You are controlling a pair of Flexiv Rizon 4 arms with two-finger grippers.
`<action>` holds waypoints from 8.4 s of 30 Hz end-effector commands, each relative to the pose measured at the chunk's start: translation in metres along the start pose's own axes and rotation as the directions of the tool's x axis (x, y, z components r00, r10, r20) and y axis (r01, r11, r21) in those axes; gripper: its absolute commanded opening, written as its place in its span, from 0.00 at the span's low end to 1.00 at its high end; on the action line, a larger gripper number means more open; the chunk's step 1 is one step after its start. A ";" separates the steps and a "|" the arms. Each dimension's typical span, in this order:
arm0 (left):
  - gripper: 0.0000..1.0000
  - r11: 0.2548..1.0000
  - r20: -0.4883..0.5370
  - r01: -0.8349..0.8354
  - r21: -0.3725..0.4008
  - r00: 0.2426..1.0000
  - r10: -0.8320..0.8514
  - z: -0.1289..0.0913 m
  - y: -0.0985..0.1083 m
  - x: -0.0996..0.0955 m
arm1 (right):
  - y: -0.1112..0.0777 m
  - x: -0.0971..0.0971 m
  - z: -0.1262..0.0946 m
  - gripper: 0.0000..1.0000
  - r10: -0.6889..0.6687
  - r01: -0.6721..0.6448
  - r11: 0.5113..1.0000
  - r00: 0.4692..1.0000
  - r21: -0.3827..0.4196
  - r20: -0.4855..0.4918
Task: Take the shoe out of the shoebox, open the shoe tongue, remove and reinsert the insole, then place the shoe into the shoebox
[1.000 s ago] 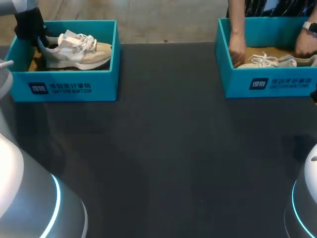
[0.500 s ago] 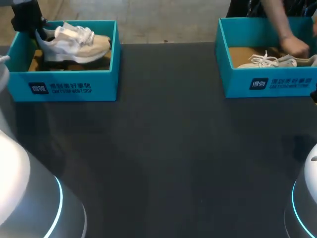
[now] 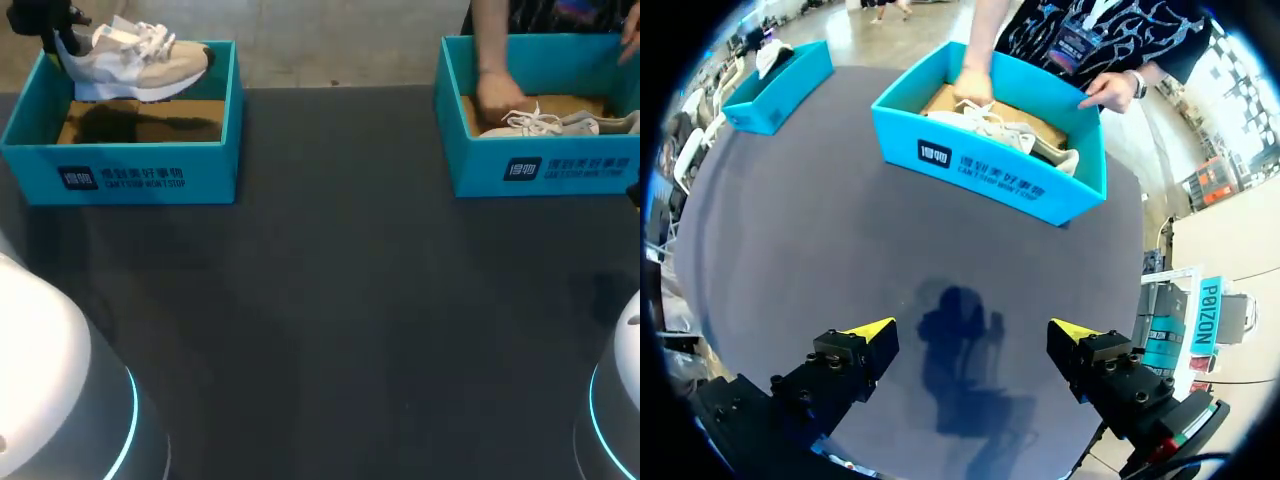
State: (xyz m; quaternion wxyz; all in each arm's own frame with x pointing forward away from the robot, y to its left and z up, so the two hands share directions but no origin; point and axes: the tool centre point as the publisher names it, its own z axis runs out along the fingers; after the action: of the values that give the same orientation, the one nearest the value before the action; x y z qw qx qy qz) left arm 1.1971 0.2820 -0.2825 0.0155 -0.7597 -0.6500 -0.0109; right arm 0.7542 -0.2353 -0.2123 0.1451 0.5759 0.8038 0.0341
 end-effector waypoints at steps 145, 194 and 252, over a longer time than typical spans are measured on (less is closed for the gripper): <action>0.00 0.970 -0.144 0.225 -0.087 0.961 -0.236 -0.073 -0.450 -0.333 | 0.000 -0.001 0.001 1.00 -0.001 0.001 1.000 1.000 0.000 -0.002; 0.00 0.956 -0.173 0.295 0.001 0.941 -0.290 0.056 -0.407 -0.347 | 0.000 -0.001 0.001 1.00 -0.001 0.001 1.000 1.000 0.000 -0.002; 1.00 0.944 0.049 0.330 0.019 0.942 -0.331 0.033 -0.396 -0.344 | 0.000 -0.001 0.001 1.00 -0.001 0.001 1.000 1.000 0.000 -0.002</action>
State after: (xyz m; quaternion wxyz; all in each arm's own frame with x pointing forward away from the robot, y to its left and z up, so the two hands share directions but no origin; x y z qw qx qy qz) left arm 0.7580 -0.0059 -0.3325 0.0240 -0.6424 -0.7660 -0.0056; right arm 0.7540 -0.2354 -0.2125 0.1452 0.5759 0.8038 0.0344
